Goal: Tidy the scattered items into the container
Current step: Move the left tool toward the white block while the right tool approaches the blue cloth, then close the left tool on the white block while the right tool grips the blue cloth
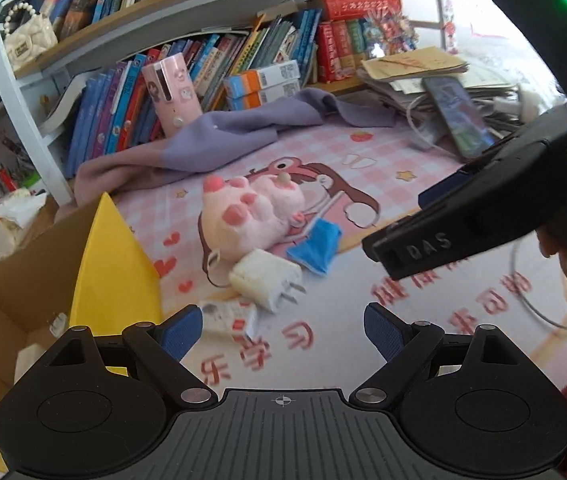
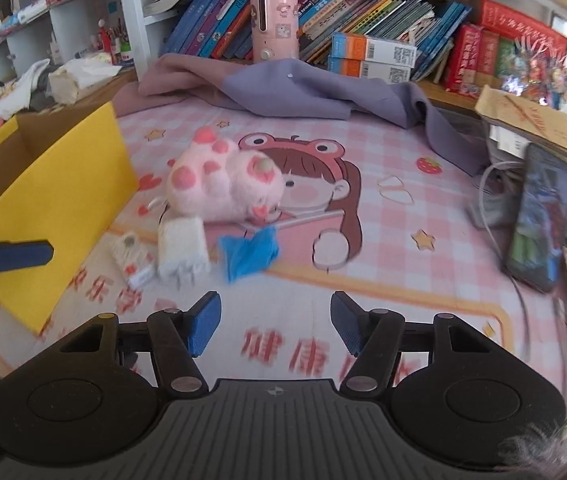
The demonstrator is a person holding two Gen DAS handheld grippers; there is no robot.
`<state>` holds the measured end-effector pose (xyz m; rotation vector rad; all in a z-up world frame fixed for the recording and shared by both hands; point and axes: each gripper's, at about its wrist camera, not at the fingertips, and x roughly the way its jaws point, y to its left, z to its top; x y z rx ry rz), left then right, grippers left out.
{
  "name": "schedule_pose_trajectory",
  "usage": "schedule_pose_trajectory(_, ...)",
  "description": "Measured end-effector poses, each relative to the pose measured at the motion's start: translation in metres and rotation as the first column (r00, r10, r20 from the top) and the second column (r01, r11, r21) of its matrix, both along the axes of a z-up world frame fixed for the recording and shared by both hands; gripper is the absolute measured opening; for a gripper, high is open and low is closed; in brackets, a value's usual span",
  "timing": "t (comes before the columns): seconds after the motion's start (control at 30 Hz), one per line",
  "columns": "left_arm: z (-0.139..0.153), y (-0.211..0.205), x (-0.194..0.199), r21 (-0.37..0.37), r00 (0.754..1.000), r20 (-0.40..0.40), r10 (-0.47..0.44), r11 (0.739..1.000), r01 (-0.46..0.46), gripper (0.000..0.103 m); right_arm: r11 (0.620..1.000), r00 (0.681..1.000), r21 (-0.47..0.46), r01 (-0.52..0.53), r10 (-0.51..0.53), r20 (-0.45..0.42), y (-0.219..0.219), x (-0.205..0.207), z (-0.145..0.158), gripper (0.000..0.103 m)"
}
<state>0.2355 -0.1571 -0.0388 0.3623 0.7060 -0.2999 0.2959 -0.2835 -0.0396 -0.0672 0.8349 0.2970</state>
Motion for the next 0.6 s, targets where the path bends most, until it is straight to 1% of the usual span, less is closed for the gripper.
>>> schedule_pose_trajectory(0.13, -0.009, -0.008, 0.017, 0.017, 0.999, -0.025, 0.041, 0.999, -0.040, 0.090, 0.999, 0.999, 0.033, -0.030, 0.032, -0.041, -0.001, 0.033, -0.010, 0.057)
schedule_pose_trajectory(0.27, -0.014, -0.012, 0.030, 0.032, 0.996, -0.037, 0.076, 0.997, -0.075, 0.090, 0.996, 0.994, 0.063, -0.060, 0.066, -0.090, 0.003, 0.061, -0.022, 0.050)
schedule_pose_trajectory(0.33, -0.015, -0.013, 0.037, 0.026, 0.995, -0.034, 0.098, 0.995, -0.097, 0.090, 0.994, 0.992, 0.077, -0.072, 0.079, -0.098, 0.006, 0.073, -0.026, 0.049)
schedule_pose_trajectory(0.43, -0.017, -0.015, 0.047, 0.019, 0.992, -0.031, 0.122, 0.992, -0.122, 0.090, 0.992, 0.989, 0.073, -0.100, 0.108, -0.102, 0.012, 0.086, -0.033, 0.046)
schedule_pose_trajectory(0.47, -0.018, -0.016, 0.050, 0.020, 0.991, -0.030, 0.127, 0.992, -0.126, 0.090, 0.991, 0.987, 0.072, -0.112, 0.120, -0.110, 0.014, 0.089, -0.036, 0.041)
schedule_pose_trajectory(0.5, -0.019, -0.018, 0.053, 0.024, 0.991, -0.029, 0.132, 0.991, -0.131, 0.090, 0.989, 0.984, 0.074, -0.126, 0.134, -0.119, 0.015, 0.092, -0.039, 0.032)
schedule_pose_trajectory(0.57, -0.021, -0.019, 0.059, 0.029, 0.990, -0.035, 0.140, 0.990, -0.139, 0.090, 0.986, 0.982, 0.088, -0.140, 0.150, -0.119, 0.013, 0.095, -0.040, 0.022)
schedule_pose_trajectory(0.6, -0.023, -0.020, 0.062, 0.030, 0.989, -0.040, 0.141, 0.990, -0.140, 0.089, 0.987, 0.983, 0.087, -0.137, 0.147, -0.108, 0.011, 0.095, -0.040, 0.021)
